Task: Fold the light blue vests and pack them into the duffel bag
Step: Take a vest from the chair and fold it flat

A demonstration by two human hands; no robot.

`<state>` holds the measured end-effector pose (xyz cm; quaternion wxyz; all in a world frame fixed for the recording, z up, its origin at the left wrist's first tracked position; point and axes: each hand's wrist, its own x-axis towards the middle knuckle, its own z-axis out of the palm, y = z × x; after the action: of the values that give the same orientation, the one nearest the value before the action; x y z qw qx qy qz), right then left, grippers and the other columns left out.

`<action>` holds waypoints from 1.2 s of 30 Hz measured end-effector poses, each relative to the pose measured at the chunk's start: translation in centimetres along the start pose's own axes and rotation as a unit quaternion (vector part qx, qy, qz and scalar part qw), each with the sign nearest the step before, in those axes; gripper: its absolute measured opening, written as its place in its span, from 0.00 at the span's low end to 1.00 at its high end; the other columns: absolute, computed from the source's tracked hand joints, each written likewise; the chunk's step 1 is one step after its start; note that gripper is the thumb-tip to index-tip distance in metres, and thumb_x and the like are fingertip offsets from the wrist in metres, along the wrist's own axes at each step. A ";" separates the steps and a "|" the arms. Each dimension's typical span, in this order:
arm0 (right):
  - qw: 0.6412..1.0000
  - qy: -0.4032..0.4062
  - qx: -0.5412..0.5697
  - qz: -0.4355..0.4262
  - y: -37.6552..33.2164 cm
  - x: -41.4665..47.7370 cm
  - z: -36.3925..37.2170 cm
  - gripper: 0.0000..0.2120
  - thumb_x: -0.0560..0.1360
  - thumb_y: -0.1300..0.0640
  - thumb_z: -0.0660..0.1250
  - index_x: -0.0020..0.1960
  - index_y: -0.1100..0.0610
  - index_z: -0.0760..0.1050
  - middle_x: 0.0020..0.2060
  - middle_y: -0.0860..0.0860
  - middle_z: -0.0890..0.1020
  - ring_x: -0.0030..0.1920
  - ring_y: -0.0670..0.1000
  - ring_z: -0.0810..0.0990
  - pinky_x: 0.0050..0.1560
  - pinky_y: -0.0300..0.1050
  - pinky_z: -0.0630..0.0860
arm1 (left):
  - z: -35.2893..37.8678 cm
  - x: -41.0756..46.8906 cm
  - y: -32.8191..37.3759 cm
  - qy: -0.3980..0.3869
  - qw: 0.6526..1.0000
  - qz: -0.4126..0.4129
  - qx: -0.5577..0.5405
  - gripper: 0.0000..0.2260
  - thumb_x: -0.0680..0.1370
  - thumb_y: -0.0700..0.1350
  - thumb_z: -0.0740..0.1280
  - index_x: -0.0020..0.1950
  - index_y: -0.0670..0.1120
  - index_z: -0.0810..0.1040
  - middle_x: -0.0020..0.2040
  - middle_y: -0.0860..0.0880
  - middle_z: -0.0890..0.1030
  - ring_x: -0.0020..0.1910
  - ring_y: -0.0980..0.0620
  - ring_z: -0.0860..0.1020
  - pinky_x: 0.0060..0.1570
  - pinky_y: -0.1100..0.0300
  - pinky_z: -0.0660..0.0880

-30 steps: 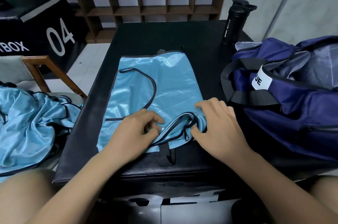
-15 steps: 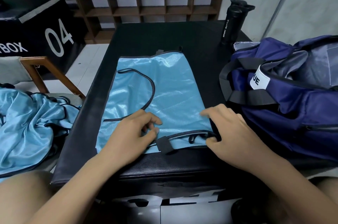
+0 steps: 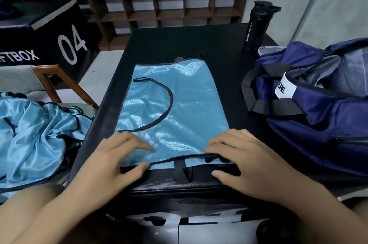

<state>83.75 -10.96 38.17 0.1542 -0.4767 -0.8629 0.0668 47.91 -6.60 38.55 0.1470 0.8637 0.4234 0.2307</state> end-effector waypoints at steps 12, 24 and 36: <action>0.995 0.059 -0.075 -0.008 -0.5 -1.4 1.6 0.11 0.82 0.51 0.67 0.62 0.51 0.81 0.57 0.44 0.79 0.56 0.48 0.79 0.59 0.43 0.76 | -1.4 -2.2 -3.2 -0.023 0.993 0.027 0.116 0.07 0.78 0.57 0.68 0.54 0.58 0.83 0.54 0.65 0.79 0.53 0.60 0.80 0.49 0.51 0.79; 0.988 0.024 -0.148 0.040 -1.0 0.8 0.8 0.06 0.74 0.58 0.67 0.47 0.52 0.71 0.43 0.47 0.71 0.43 0.52 0.69 0.47 0.49 0.72 | -1.6 -1.1 -3.2 -0.035 0.991 0.029 0.126 0.03 0.78 0.52 0.66 0.51 0.56 0.75 0.49 0.62 0.73 0.49 0.57 0.76 0.49 0.53 0.76; 0.951 -0.009 0.274 0.147 -1.9 1.4 -5.1 0.17 0.76 0.65 0.70 0.58 0.47 0.79 0.37 0.54 0.80 0.38 0.58 0.74 0.41 0.54 0.72 | -6.2 -0.4 -0.9 -0.040 0.994 -0.056 -0.081 0.05 0.79 0.44 0.72 0.50 0.52 0.76 0.35 0.53 0.77 0.31 0.53 0.70 0.35 0.58 0.70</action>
<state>83.23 -10.95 43.72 0.2595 -0.5368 -0.7334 0.3266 43.91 -5.99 43.31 0.2456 0.8325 0.4447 0.2208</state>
